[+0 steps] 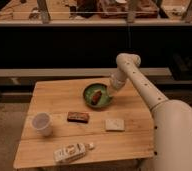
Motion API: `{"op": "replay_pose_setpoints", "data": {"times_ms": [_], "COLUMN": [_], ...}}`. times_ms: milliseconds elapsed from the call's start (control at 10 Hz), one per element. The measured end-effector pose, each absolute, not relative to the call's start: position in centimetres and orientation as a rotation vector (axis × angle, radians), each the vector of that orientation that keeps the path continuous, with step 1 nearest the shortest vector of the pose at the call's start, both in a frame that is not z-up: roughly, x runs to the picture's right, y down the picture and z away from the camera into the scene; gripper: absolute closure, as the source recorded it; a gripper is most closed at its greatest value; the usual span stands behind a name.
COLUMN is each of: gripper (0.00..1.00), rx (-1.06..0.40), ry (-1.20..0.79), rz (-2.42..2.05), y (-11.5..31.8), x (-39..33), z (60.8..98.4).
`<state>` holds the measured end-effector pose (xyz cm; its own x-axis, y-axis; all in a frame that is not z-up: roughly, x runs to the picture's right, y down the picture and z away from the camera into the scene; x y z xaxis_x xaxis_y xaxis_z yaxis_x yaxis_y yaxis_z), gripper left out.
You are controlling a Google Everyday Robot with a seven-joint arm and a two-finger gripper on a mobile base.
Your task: Push the ceramic bowl across the table
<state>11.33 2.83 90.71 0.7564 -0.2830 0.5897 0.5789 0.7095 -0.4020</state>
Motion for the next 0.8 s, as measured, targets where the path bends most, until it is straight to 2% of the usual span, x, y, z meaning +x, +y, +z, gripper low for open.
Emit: {"op": "replay_pose_setpoints", "data": {"times_ms": [300,800], "gripper": [0.98,0.98], "rx": [-0.593,-0.486], "ry": [-0.512,-0.485], "rz": [-0.519,-0.571], "y": [2.8,6.5], "x": [10.9,7.7], "z": [90.7,92.2]}}
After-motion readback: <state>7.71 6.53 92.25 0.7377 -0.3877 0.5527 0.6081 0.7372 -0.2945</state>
